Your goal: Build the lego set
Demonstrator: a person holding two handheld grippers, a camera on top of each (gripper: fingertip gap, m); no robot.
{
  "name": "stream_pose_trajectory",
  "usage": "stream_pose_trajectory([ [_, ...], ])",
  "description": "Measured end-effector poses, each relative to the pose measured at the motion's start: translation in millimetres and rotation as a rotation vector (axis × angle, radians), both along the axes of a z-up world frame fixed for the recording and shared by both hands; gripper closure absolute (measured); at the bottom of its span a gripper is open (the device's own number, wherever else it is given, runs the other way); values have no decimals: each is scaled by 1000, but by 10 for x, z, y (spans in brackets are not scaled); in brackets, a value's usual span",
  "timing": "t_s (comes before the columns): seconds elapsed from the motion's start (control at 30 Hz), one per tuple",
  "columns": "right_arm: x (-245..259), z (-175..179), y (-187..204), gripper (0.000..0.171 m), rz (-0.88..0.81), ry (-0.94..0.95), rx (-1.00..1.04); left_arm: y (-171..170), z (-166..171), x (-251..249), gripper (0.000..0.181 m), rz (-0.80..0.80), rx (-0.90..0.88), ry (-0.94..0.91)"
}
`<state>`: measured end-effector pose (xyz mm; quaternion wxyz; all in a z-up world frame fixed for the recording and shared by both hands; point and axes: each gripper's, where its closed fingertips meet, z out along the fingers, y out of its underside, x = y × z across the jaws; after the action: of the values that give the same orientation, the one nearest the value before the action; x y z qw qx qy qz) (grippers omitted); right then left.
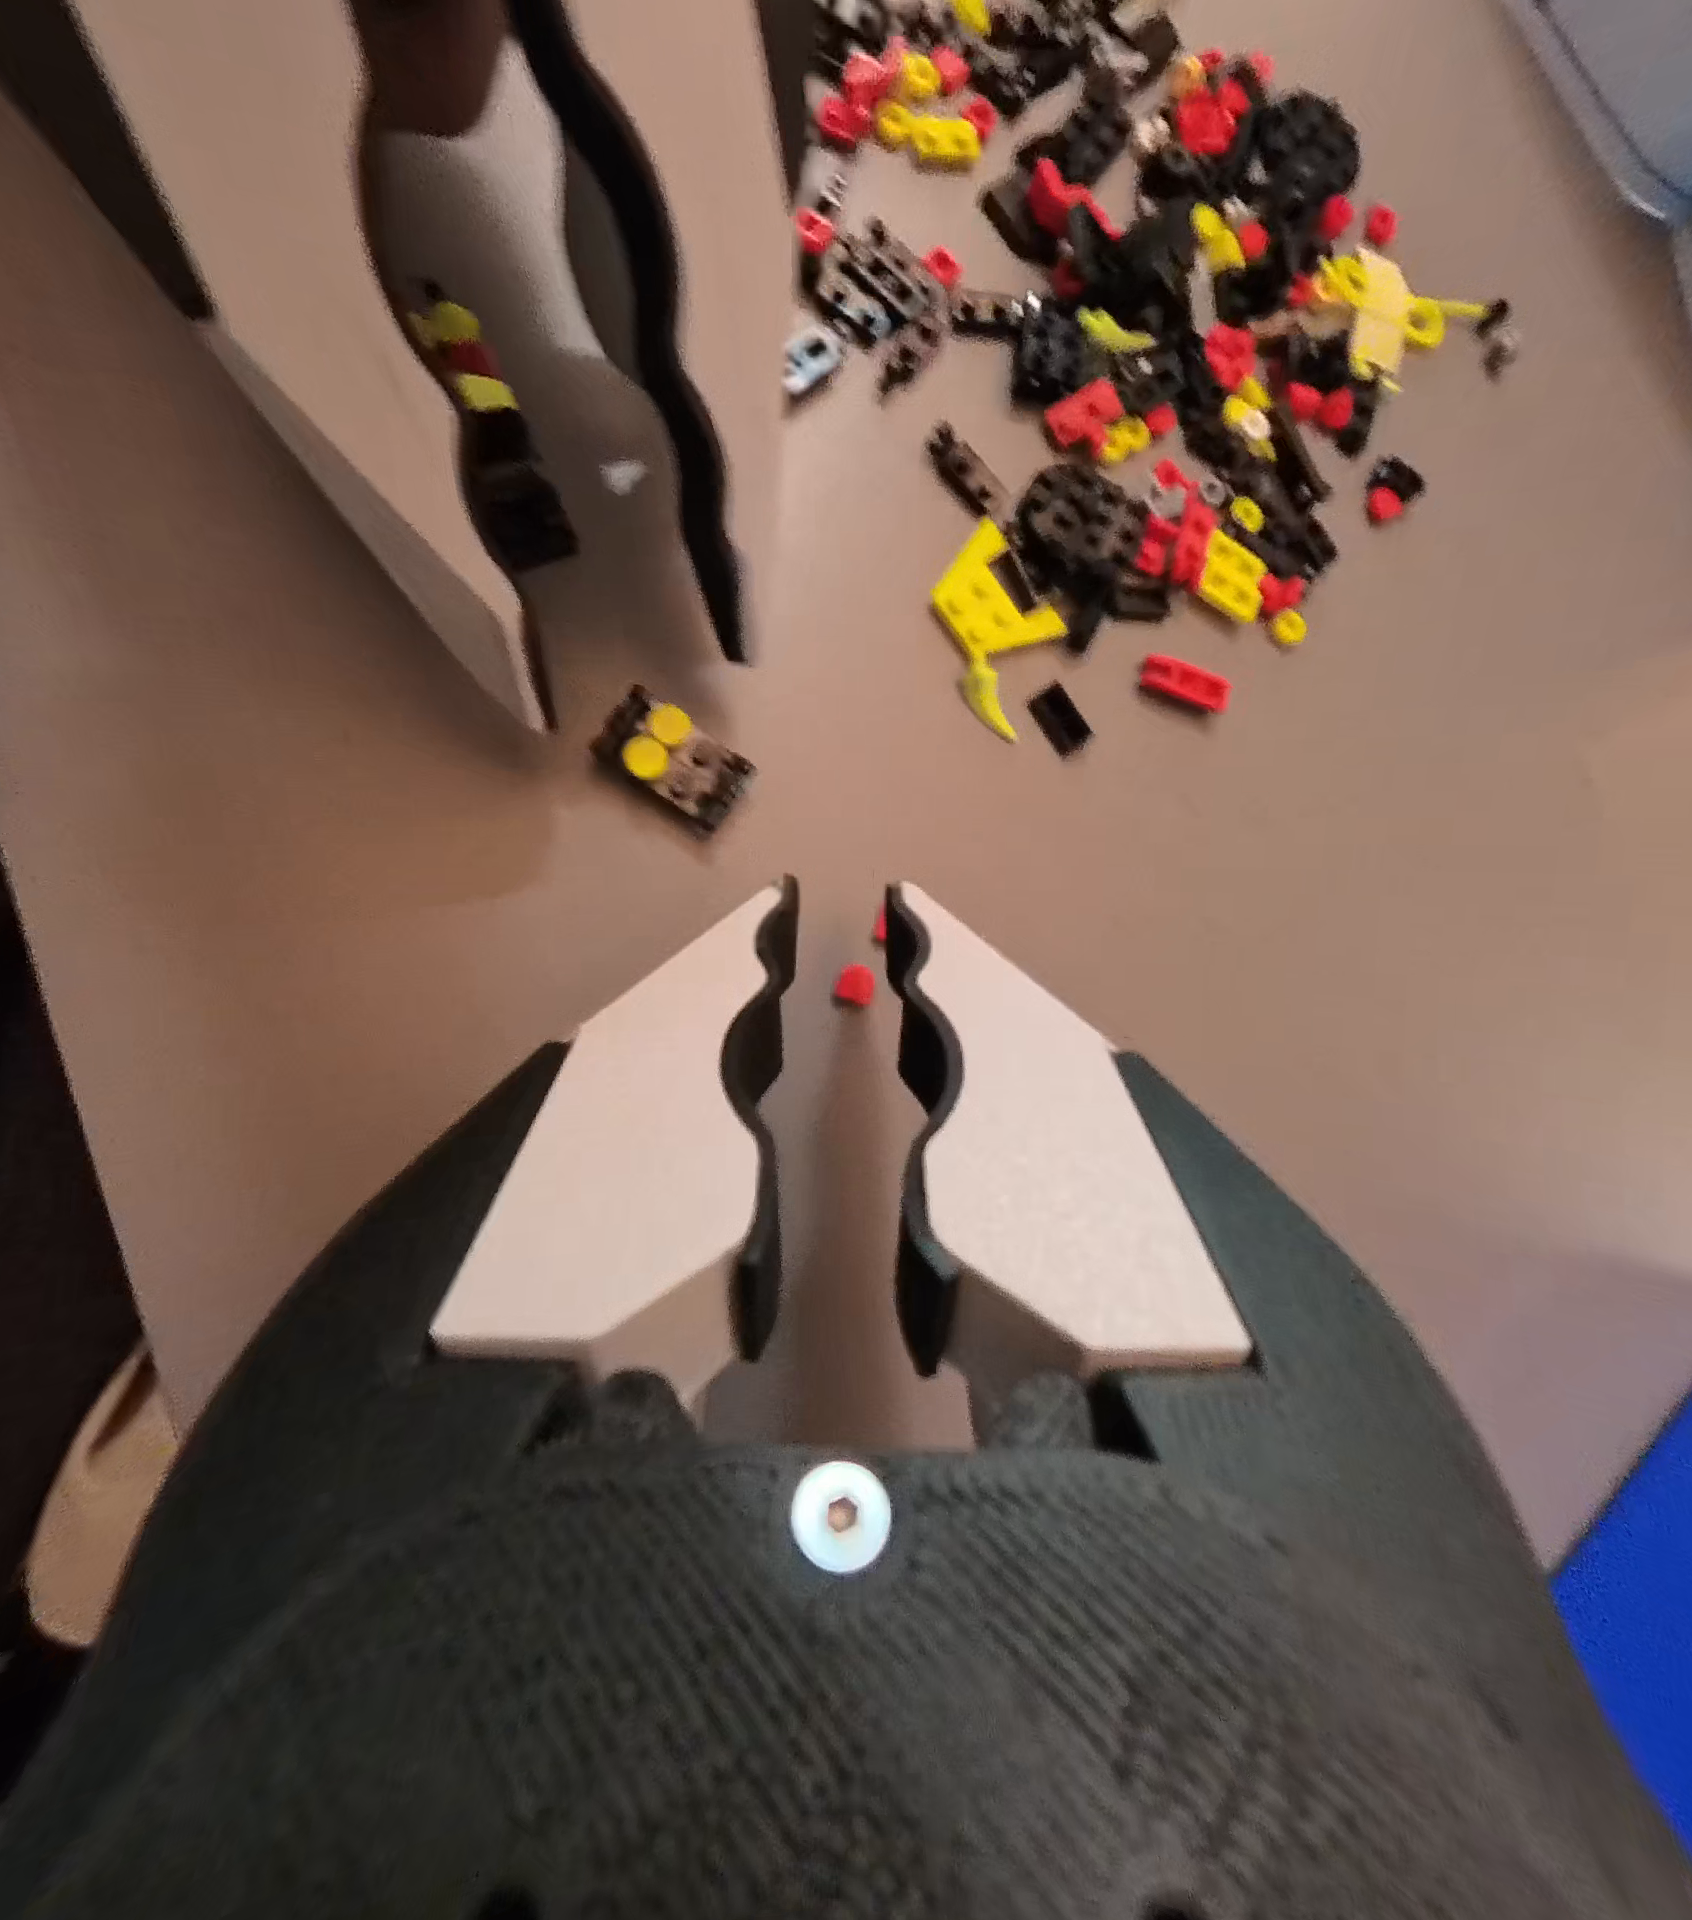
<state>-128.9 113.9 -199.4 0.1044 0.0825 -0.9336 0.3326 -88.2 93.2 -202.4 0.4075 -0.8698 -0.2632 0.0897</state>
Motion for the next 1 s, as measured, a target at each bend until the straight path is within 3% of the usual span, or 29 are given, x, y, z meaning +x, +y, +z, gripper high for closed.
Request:
stream_pose_trajectory([
  [0.17, -190, -85, 218, 157, -125, -95, 53, -19, -27, 14, 151, 0, -14, 3],
  [0.37, -118, -80, 185, 160, -169, -283, 12, -8, -80, 43, 151, -11, -32, -2],
  [0.67, -37, -136, 94, 169, -165, -301, 25, 19, -124, 81, 153, -33, -56, -1],
  [1.0, 275, -44, -111, 169, -111, -320, 1, 38, -125, 113, 159, -53, -51, -8],
])
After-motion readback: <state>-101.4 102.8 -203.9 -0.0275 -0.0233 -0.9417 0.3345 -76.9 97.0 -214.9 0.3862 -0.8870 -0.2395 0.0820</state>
